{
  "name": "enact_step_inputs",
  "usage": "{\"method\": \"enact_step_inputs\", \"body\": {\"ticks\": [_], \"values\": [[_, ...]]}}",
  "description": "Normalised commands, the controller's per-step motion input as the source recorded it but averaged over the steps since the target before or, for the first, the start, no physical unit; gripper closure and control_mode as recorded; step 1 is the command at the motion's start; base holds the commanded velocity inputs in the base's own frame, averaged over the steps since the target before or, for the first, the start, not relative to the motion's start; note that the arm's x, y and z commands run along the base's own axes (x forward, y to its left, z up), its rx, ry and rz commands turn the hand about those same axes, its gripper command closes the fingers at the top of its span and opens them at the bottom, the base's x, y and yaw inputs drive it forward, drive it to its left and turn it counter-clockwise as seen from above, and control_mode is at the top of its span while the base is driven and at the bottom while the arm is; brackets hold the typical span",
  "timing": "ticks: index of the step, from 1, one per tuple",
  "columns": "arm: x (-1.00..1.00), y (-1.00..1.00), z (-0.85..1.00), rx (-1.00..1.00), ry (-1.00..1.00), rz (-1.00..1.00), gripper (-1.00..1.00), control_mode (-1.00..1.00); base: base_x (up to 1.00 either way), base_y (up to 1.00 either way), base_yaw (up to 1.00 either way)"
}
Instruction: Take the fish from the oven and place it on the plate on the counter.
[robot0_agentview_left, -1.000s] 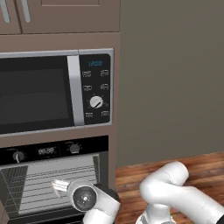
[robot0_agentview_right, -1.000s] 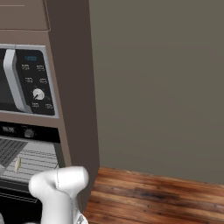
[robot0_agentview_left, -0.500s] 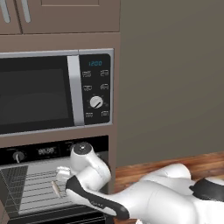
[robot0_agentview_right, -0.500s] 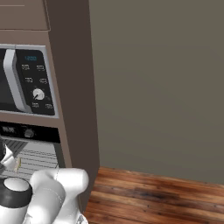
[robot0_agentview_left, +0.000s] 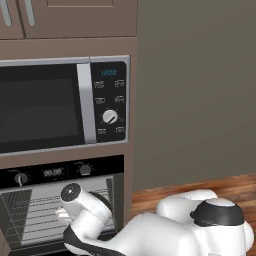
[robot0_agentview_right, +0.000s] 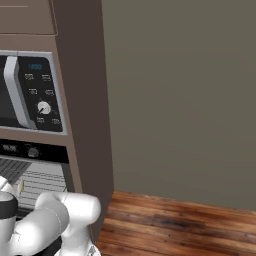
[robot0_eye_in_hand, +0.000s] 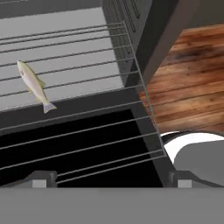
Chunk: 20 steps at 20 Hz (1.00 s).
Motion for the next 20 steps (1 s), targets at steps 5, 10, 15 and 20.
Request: {"method": "enact_step_inputs", "body": {"ticks": [5, 10, 15, 20], "values": [[0.0, 0.33, 0.57, -0.15, 0.03, 0.27, -1.0, -1.0, 0.0, 0.0, 0.0], [0.0, -0.04, 0.04, -0.01, 0.02, 0.31, -1.0, -1.0, 0.0, 0.0, 0.0], [0.17, 0.0, -0.11, 0.06, 0.0, 0.33, -1.0, -1.0, 0.0, 0.0, 0.0], [0.11, -0.03, -0.32, 0.11, 0.0, 0.28, -1.0, -1.0, 0.0, 0.0, 0.0]]}}
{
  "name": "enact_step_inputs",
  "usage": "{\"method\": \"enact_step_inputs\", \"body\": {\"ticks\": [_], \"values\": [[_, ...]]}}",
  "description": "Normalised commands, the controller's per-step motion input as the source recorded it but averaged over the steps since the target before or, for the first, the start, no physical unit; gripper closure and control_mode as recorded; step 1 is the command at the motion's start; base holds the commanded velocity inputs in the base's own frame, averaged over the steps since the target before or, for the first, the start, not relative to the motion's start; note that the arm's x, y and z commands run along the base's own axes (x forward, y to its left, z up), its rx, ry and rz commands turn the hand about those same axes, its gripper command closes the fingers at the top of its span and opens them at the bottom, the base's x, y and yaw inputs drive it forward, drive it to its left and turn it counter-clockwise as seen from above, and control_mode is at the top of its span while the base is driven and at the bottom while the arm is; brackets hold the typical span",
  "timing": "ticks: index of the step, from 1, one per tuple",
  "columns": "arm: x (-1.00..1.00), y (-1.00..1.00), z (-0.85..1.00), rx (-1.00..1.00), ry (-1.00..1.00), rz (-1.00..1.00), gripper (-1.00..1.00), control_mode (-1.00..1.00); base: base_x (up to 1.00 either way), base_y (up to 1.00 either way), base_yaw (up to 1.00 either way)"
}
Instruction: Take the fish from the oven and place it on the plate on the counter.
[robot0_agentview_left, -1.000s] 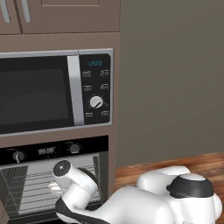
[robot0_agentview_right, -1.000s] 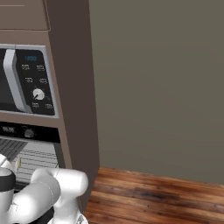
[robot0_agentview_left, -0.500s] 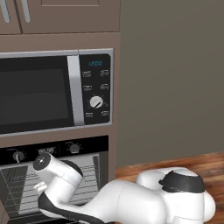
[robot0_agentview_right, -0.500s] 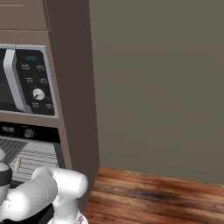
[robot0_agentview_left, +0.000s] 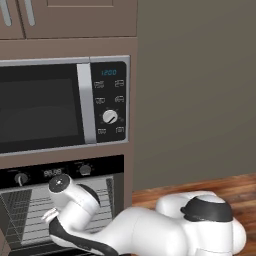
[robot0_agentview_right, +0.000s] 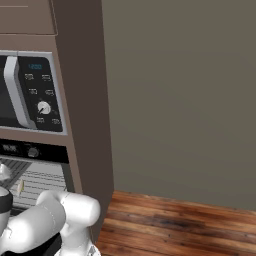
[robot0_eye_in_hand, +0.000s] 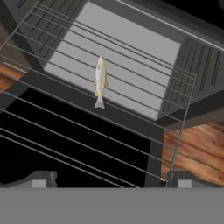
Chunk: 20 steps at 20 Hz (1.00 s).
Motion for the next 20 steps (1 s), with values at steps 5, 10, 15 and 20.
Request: {"method": "enact_step_inputs", "body": {"ticks": [5, 10, 15, 20], "values": [[0.18, -0.06, -0.31, 0.17, 0.0, 0.15, -1.0, -1.0, 0.0, 0.0, 0.0], [0.41, -0.06, -0.17, 0.16, 0.0, 0.02, -1.0, -1.0, 0.0, 0.0, 0.0], [0.48, -0.01, -0.26, 0.15, 0.0, 0.0, -1.0, -1.0, 0.0, 0.0, 0.0], [0.22, 0.0, -0.52, 0.13, 0.06, 0.0, -1.0, -1.0, 0.0, 0.0, 0.0]]}}
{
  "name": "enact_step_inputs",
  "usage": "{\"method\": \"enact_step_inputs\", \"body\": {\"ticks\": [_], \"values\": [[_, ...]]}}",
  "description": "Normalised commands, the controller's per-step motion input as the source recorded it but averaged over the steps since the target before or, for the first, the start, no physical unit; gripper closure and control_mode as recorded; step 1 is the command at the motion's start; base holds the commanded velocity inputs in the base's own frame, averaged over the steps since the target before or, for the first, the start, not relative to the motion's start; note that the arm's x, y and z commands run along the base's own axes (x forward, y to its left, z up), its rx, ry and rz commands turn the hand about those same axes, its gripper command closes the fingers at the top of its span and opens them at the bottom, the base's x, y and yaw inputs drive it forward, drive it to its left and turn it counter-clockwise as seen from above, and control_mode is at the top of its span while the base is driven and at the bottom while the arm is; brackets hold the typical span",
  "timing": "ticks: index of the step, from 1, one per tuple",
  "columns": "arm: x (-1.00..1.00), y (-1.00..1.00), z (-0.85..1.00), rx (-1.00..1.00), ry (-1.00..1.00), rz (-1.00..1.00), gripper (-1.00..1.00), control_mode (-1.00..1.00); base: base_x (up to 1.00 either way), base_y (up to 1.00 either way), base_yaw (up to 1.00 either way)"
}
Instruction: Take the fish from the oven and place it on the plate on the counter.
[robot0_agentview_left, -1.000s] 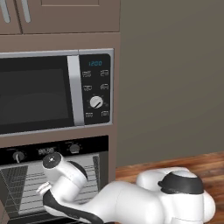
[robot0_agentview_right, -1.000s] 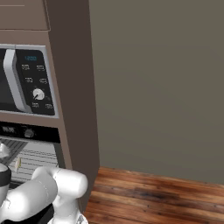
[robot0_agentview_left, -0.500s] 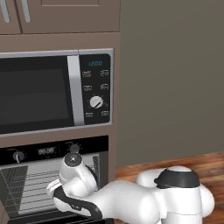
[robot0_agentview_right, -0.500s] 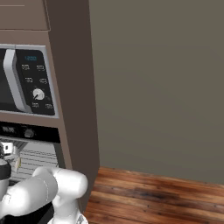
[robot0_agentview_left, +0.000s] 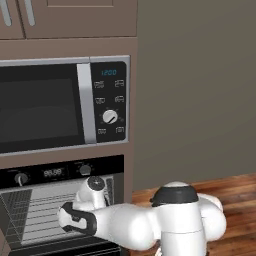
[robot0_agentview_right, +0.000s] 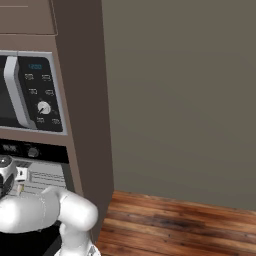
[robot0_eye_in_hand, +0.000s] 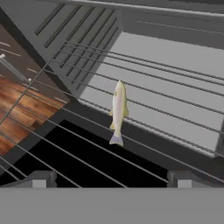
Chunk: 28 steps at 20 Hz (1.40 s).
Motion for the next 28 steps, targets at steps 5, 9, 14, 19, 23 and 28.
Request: {"method": "enact_step_inputs", "body": {"ticks": [5, 9, 14, 19, 23, 28], "values": [[0.21, 0.0, -0.5, 0.05, 0.03, 0.0, -1.0, -1.0, 0.0, 0.0, 0.0], [0.01, 0.0, -0.03, -0.02, 0.0, 0.0, -1.0, -1.0, 0.0, 0.0, 0.0], [0.01, 0.05, 0.0, -0.09, 0.0, 0.0, -1.0, -1.0, 0.0, 0.0, 0.0], [0.0, 0.29, -0.01, -0.13, 0.0, -0.01, -1.0, -1.0, 0.0, 0.0, 0.0], [0.09, 0.65, -0.05, -0.14, 0.0, -0.12, -1.0, -1.0, 0.0, 0.0, 0.0], [0.17, 0.28, 0.0, -0.01, 0.0, -0.08, -1.0, -1.0, 0.0, 0.0, 0.0]]}}
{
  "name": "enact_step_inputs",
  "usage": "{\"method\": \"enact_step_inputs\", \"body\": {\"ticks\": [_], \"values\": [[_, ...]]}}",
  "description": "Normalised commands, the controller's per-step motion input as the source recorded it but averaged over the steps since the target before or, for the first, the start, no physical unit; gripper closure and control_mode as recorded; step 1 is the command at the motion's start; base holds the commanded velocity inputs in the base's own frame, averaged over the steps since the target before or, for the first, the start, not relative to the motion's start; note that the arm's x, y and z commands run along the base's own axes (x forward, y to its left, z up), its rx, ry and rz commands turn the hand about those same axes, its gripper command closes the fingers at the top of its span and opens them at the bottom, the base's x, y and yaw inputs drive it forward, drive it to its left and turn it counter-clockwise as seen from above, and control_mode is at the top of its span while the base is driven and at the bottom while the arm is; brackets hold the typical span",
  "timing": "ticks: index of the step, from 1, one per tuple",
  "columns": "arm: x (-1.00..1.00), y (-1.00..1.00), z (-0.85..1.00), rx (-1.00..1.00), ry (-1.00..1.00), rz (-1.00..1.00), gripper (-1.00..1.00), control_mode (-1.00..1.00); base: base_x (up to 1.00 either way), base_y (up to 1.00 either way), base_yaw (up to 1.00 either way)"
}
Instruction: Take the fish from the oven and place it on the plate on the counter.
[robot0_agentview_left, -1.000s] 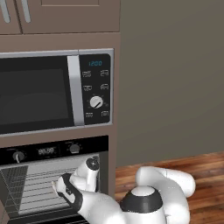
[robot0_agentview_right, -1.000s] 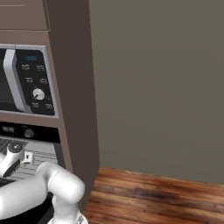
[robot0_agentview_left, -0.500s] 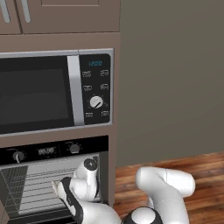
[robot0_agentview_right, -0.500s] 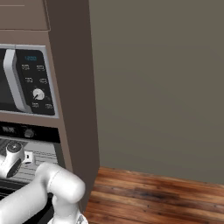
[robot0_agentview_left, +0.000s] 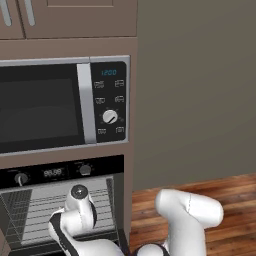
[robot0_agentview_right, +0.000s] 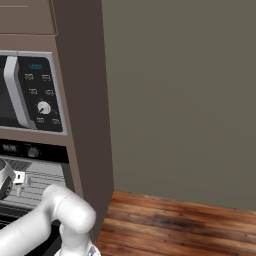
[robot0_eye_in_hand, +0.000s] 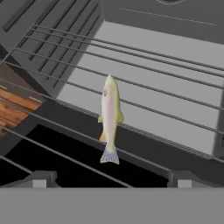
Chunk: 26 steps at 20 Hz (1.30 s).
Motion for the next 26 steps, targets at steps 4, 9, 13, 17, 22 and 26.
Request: {"method": "enact_step_inputs", "body": {"ticks": [4, 9, 13, 17, 22, 26], "values": [[0.38, 0.21, -0.01, 0.0, 0.0, -0.07, -1.0, -1.0, 0.0, 0.0, 0.0], [0.36, 0.21, -0.17, 0.0, 0.0, -0.06, -1.0, -1.0, 0.0, 0.0, 0.0], [0.18, 0.02, -0.29, 0.0, 0.0, 0.0, -1.0, -1.0, 0.0, 0.0, 0.0], [0.0, 0.0, -0.29, 0.0, 0.02, 0.0, -1.0, -1.0, 0.0, 0.0, 0.0], [0.0, 0.0, -0.34, 0.01, 0.0, 0.0, -1.0, -1.0, 0.0, 0.0, 0.0], [0.01, 0.0, -0.13, 0.0, 0.0, 0.0, -1.0, -1.0, 0.0, 0.0, 0.0]]}}
